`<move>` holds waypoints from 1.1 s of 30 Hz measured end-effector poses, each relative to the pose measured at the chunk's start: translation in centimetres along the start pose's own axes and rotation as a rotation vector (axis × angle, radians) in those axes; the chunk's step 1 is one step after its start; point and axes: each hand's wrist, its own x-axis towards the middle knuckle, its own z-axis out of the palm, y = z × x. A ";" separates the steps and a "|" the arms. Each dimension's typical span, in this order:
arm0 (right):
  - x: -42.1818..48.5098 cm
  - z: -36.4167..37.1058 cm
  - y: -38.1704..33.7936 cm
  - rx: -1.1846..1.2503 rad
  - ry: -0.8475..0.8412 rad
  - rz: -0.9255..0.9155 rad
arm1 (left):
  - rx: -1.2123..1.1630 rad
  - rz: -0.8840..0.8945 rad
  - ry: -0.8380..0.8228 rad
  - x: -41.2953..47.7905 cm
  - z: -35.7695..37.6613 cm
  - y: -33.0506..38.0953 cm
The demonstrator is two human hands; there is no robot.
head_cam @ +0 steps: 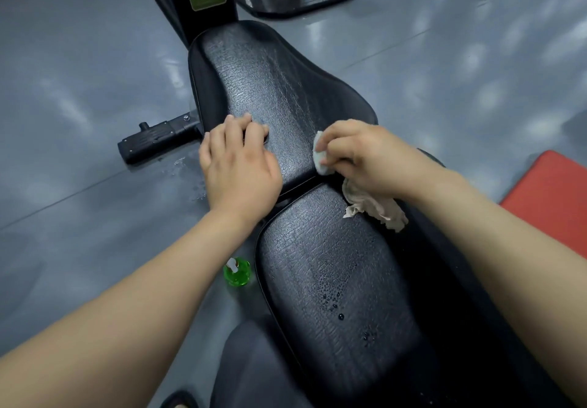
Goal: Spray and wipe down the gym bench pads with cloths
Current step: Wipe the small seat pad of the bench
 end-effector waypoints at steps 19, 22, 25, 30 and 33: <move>0.6 -1.4 4.0 0.053 0.183 0.457 | 0.042 0.016 0.004 -0.2 0.2 -0.2; 0.8 -1.3 3.9 0.010 0.249 0.512 | 0.045 0.022 0.020 -0.2 0.3 -0.1; 2.2 0.5 -0.2 0.114 0.189 0.288 | 0.044 0.016 0.024 -0.1 0.3 -0.2; 2.5 -0.2 0.8 0.085 0.155 0.271 | 0.028 0.038 0.032 -0.1 0.4 -0.3; 2.8 -1.0 4.2 -0.005 0.235 0.538 | 0.034 0.033 0.032 -0.1 0.4 -0.4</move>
